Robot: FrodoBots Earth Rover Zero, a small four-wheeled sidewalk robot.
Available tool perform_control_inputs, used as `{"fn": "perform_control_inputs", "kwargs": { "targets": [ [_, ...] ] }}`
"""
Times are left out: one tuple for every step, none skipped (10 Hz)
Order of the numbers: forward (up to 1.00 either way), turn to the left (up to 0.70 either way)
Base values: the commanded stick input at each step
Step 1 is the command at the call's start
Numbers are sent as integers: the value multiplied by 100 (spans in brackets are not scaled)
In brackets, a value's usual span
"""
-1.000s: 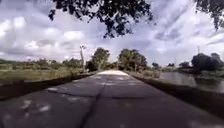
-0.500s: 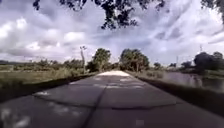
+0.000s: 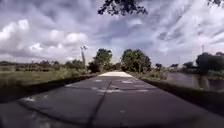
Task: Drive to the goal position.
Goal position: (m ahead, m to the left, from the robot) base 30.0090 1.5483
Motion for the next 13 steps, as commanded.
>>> {"fn": "perform_control_inputs", "kwargs": {
  "targets": [
    [100, -5],
    [100, -16],
    [100, -29],
    [100, -20],
    [100, 0],
    [100, 0],
    [100, 0],
    [100, 0],
    [100, 0],
    [100, 0],
    [100, 0],
    [100, 0],
    [100, 0]
  ]
}}
